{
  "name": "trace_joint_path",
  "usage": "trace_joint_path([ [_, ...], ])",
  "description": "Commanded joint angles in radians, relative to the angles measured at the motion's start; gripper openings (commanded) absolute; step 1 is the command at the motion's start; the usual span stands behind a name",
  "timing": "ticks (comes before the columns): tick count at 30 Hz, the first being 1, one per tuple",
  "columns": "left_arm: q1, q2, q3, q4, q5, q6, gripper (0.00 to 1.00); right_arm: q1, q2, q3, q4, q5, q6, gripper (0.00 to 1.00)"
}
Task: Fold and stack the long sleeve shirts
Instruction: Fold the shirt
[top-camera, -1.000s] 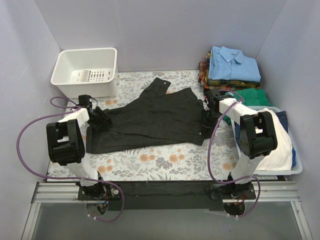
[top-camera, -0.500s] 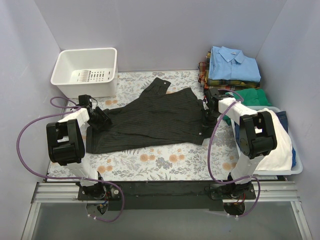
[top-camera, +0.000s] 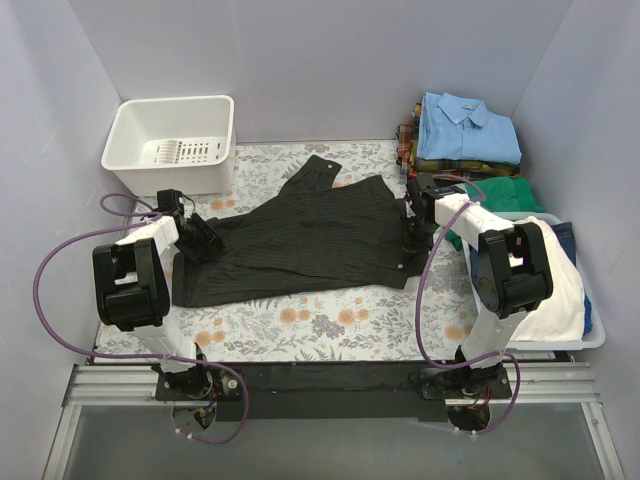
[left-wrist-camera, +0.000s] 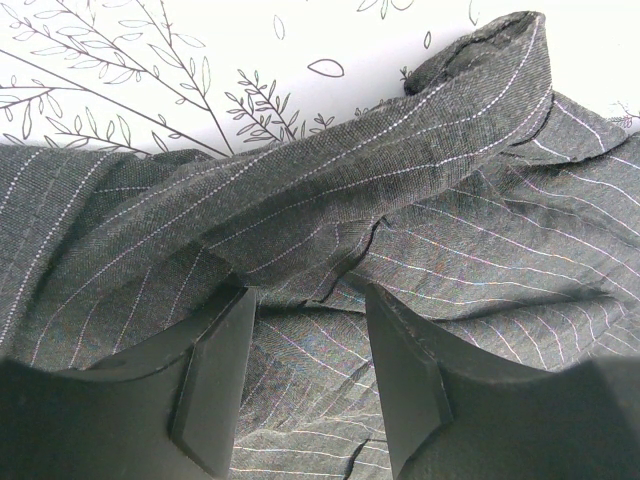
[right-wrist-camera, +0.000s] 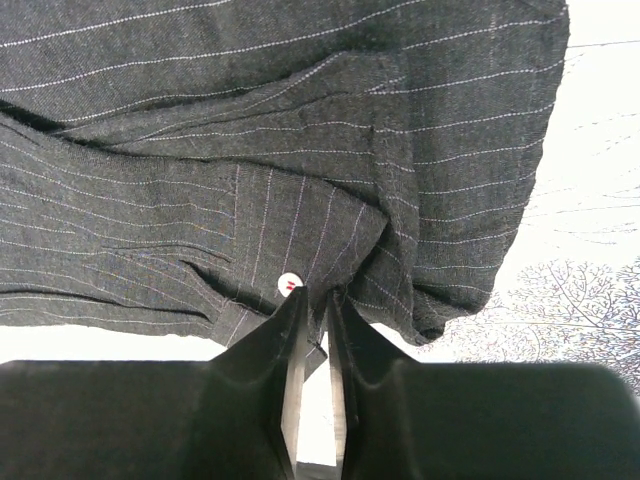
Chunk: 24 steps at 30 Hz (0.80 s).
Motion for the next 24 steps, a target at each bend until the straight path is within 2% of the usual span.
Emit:
trace_joint_path([
  [1, 0.003, 0.022, -0.014, -0.027, -0.056, 0.015, 0.48, 0.014, 0.013, 0.034, -0.016, 0.011, 0.010, 0.12],
  [4, 0.003, 0.019, -0.014, -0.027, -0.054, 0.015, 0.48, 0.017, 0.017, 0.037, -0.018, 0.018, 0.011, 0.01],
  [17, 0.003, 0.020, -0.016, -0.022, -0.049, 0.015, 0.48, 0.042, -0.042, 0.036, -0.042, 0.037, 0.022, 0.01],
  [24, 0.003, 0.020, -0.014, -0.022, -0.051, 0.015, 0.48, 0.060, -0.101, 0.083, -0.093, 0.123, 0.024, 0.01],
])
